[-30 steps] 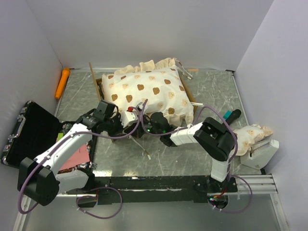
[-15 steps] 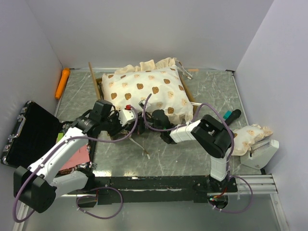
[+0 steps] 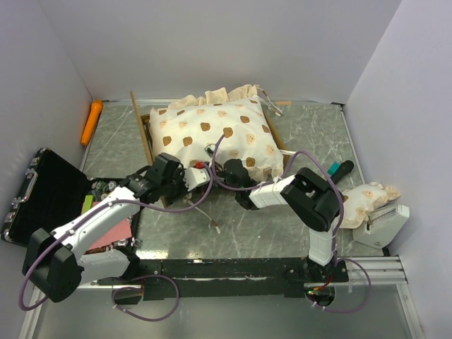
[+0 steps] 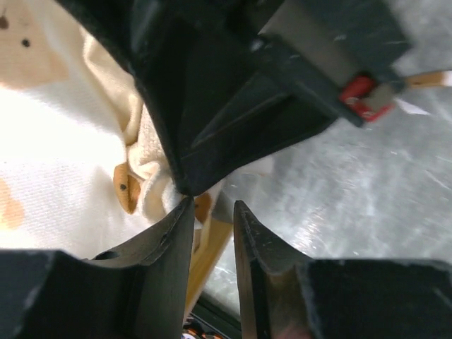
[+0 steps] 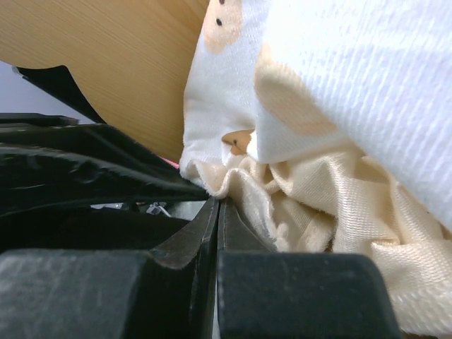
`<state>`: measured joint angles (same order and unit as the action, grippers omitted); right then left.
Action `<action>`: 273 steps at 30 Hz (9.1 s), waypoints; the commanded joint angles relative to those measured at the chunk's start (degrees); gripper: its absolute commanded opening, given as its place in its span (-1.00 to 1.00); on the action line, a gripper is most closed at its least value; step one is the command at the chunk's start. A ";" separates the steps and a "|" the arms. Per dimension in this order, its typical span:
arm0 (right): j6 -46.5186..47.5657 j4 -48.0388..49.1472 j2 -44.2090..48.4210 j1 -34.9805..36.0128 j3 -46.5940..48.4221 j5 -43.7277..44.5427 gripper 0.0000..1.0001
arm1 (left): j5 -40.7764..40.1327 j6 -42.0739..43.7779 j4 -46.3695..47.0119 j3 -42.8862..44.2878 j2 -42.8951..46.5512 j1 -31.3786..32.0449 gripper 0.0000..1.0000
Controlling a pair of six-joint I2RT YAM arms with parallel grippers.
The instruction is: Set up the pet bed
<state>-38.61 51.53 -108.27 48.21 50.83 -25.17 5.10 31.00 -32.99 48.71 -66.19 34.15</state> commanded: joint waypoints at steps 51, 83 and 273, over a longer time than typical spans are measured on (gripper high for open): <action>19.58 -7.83 8.93 -0.31 -6.87 -1.74 0.02 | -0.19 -0.07 -0.32 -4.94 12.93 -1.10 -0.99; 15.77 -11.63 7.28 3.40 -24.72 17.53 -1.00 | -20.46 2.91 -8.05 9.65 13.72 -7.87 -0.99; 32.28 -72.01 31.04 -32.21 10.42 18.91 0.50 | -12.74 -17.91 17.69 26.18 -15.63 -29.93 0.86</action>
<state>-6.66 -22.94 -71.07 17.06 56.71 -11.77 -2.17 10.39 -17.45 77.25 -83.77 3.97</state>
